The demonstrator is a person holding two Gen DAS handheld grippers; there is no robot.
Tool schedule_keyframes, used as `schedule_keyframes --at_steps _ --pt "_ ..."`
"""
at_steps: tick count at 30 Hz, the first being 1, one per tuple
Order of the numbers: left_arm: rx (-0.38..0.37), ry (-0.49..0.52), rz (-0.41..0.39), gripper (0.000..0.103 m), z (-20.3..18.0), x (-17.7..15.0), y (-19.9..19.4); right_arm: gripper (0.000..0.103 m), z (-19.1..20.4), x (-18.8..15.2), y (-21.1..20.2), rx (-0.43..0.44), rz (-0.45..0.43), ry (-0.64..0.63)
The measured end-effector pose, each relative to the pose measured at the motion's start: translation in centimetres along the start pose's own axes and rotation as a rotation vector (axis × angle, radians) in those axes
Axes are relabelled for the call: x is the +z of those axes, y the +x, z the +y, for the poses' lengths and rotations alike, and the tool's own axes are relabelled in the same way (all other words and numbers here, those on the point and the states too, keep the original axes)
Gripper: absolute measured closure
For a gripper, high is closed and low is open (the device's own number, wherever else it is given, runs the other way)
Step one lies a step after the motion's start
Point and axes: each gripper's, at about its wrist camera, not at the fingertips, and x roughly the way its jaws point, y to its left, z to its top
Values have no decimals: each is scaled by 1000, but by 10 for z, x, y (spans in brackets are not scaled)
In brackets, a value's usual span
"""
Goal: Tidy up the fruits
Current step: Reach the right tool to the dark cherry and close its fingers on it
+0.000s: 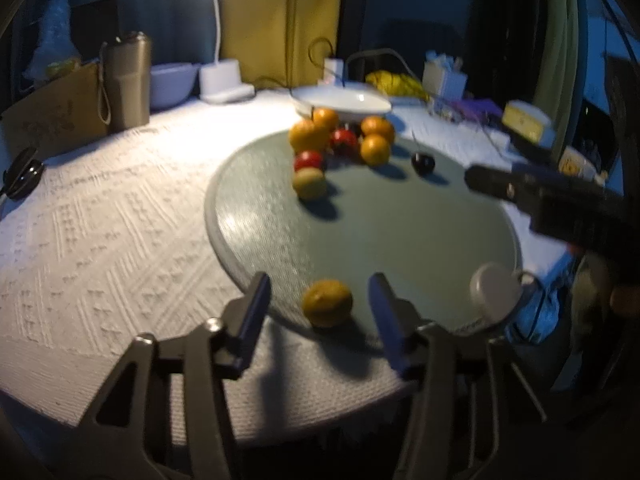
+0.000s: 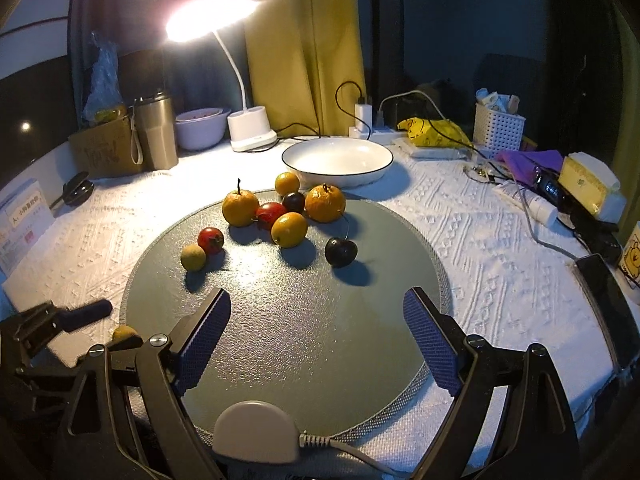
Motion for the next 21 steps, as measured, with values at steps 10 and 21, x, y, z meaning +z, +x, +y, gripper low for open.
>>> schedule_keyframes --at_steps 10,21 --pt "28 19 22 77 1 6 7 23 -5 6 15 40 37 4" --pt "24 -4 4 77 15 38 20 35 -12 24 49 30 91 1"
